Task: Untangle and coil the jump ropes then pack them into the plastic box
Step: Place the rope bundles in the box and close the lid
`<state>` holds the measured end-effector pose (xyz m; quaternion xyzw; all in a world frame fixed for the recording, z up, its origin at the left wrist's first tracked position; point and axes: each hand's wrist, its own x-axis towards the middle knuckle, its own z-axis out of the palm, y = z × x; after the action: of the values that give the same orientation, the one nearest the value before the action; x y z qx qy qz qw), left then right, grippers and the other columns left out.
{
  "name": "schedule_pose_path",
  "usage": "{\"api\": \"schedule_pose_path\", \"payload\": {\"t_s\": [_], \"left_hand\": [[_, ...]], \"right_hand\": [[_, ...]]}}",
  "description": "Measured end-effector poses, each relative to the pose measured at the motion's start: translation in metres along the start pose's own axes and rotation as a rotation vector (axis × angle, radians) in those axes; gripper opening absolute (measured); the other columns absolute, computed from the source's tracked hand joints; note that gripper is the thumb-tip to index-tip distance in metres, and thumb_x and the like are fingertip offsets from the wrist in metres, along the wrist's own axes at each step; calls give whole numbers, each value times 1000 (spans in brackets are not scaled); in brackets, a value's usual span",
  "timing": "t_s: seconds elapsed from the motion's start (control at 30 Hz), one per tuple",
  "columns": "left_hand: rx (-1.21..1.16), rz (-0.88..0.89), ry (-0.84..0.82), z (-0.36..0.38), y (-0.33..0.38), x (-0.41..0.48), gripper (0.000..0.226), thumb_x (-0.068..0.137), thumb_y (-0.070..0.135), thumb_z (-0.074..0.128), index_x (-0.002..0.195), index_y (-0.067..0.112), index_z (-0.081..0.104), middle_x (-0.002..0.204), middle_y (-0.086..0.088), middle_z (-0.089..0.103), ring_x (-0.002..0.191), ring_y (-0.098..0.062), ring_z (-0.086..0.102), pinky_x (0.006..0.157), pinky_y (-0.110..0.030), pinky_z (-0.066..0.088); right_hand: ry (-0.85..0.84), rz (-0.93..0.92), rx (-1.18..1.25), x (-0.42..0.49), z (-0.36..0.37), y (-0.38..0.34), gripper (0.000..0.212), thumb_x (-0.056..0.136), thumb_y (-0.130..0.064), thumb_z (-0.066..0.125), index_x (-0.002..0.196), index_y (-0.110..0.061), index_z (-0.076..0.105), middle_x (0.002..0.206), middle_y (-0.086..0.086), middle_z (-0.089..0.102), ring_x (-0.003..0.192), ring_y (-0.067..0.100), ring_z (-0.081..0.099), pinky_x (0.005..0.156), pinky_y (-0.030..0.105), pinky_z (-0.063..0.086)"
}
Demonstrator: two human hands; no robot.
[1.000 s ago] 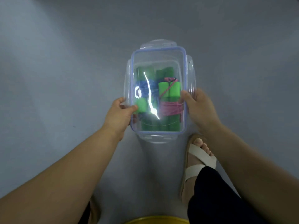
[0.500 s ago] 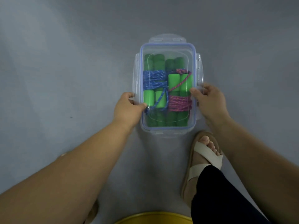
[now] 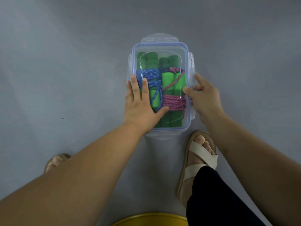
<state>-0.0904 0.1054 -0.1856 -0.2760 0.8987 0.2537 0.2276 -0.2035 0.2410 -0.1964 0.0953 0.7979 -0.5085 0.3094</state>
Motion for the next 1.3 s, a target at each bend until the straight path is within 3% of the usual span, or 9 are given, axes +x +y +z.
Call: {"api": "schedule_pose_path", "payload": {"t_s": [0.13, 0.23, 0.3, 0.37, 0.63, 0.83, 1.1, 1.2, 1.3], "left_hand": [[-4, -13, 26, 5, -2, 1, 112, 77, 71, 48, 146, 16, -21, 152, -11, -32, 141, -31, -25, 117, -37, -8], [45, -34, 18, 6, 2, 0, 112, 78, 71, 47, 146, 14, -22, 151, -12, -32, 141, -31, -24, 117, -38, -7], [83, -40, 22, 6, 4, 2, 112, 79, 72, 45, 145, 12, -23, 151, -15, -33, 141, -31, -25, 116, -38, -9], [162, -22, 22, 6, 3, 2, 111, 80, 74, 37, 143, 10, -27, 149, -17, -34, 140, -30, -28, 114, -38, -14], [322, 60, 68, 12, -1, 3, 92, 84, 74, 15, 133, 14, -34, 150, -18, -33, 138, -33, -30, 114, -43, -15], [361, 162, 37, -2, 0, 17, 105, 78, 79, 27, 148, 12, -14, 150, -23, -29, 139, -33, -29, 114, -43, -15], [480, 119, -93, -4, 9, 25, 106, 69, 89, 21, 130, 29, -40, 143, -24, -41, 132, -39, -38, 112, -53, -15], [494, 122, -112, -5, 10, 25, 106, 68, 89, 19, 134, 28, -37, 143, -26, -40, 132, -40, -38, 113, -53, -14], [523, 112, -146, -7, 12, 26, 104, 68, 89, 17, 128, 26, -40, 142, -26, -41, 132, -41, -38, 113, -54, -13]], "right_hand": [[36, -17, 53, -6, 5, 1, 65, 88, -14, 63, 144, -21, 31, 119, -7, 59, 99, 7, 60, 83, 24, 51], [27, -50, -43, -11, 12, 4, 61, 94, -17, 53, 147, -25, 24, 132, -14, 46, 95, 3, 60, 83, 21, 51], [-9, -94, -229, -12, 18, 8, 58, 99, -22, 41, 149, -24, 13, 149, -10, 31, 125, 11, 46, 107, 22, 30], [-7, -152, -379, -15, 25, 12, 55, 102, -24, 30, 150, -19, 4, 158, -6, 5, 142, 11, 15, 106, 14, 8], [43, -165, -461, -17, 30, 13, 59, 99, -37, 32, 149, -25, 4, 156, -4, 18, 137, 19, 31, 100, 37, 36], [98, -204, -581, -18, 33, 12, 62, 99, -38, 32, 150, -25, 0, 158, -5, 9, 133, 24, 37, 91, 42, 43], [84, -361, -925, -12, 37, -9, 65, 94, -16, 38, 150, -14, 3, 156, 6, -17, 143, 30, -16, 118, 43, -5], [-15, -617, -994, 14, 56, -50, 61, 95, -17, 37, 149, -11, 10, 157, 7, -11, 143, 30, -15, 115, 38, -8], [-153, -646, -1156, 49, 71, -71, 59, 101, -34, 26, 149, -11, 3, 158, 3, -5, 145, 23, -10, 115, 37, -8]]}}
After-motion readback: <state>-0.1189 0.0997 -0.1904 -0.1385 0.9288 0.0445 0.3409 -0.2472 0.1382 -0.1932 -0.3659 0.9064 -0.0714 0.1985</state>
